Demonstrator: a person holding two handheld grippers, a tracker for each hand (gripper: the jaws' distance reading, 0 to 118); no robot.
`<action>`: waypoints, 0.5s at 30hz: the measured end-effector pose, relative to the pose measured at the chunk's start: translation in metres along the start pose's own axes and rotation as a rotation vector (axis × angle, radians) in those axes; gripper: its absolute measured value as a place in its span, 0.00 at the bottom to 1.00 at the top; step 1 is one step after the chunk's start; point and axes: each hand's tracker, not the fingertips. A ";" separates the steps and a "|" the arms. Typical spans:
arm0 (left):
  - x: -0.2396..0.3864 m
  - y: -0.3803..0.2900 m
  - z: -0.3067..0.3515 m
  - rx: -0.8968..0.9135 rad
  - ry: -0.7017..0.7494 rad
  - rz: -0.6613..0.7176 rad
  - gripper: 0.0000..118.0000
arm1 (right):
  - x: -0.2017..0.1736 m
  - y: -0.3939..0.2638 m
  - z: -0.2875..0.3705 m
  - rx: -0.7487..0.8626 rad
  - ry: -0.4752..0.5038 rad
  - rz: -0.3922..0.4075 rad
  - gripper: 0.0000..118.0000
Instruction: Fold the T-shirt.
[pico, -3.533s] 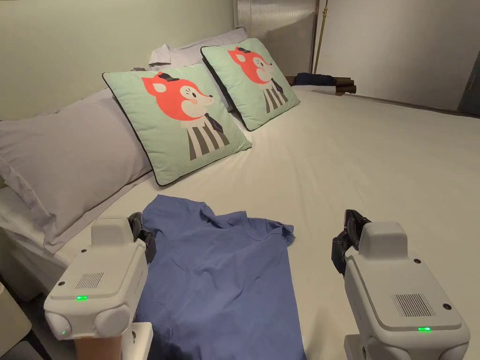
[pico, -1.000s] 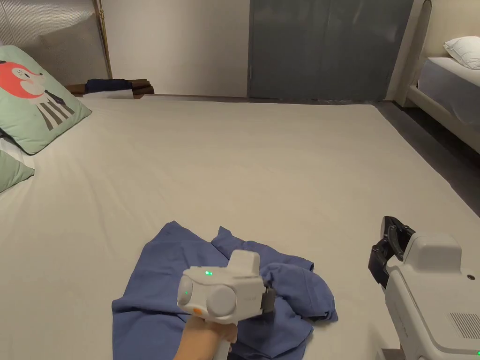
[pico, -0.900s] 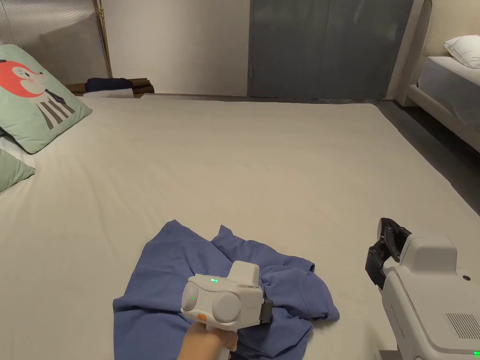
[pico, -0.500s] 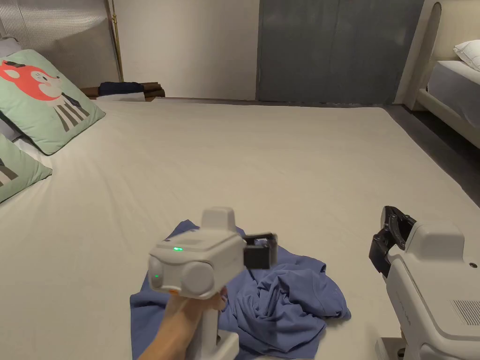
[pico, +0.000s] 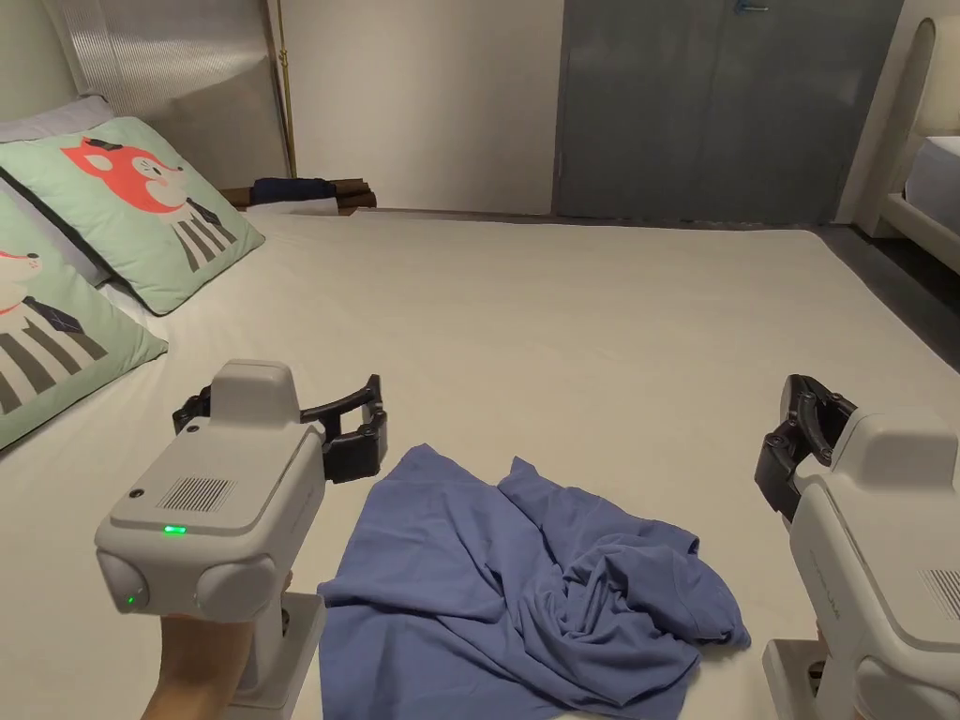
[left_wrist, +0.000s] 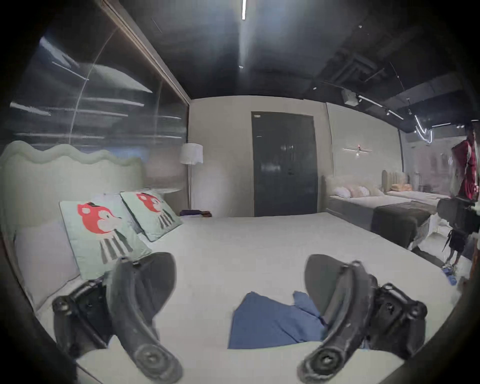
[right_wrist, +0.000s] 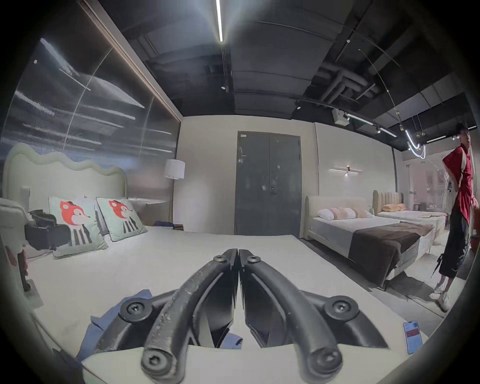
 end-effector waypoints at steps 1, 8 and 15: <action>-0.003 -0.002 0.002 0.005 0.004 0.000 0.41 | -0.002 0.000 0.000 0.001 0.003 0.000 0.00; -0.015 -0.010 -0.003 -0.042 -0.020 0.039 0.00 | -0.009 -0.001 -0.003 -0.006 0.019 -0.002 0.00; -0.015 -0.014 -0.006 -0.198 -0.026 0.060 0.00 | -0.010 -0.003 -0.006 -0.012 0.027 0.000 0.00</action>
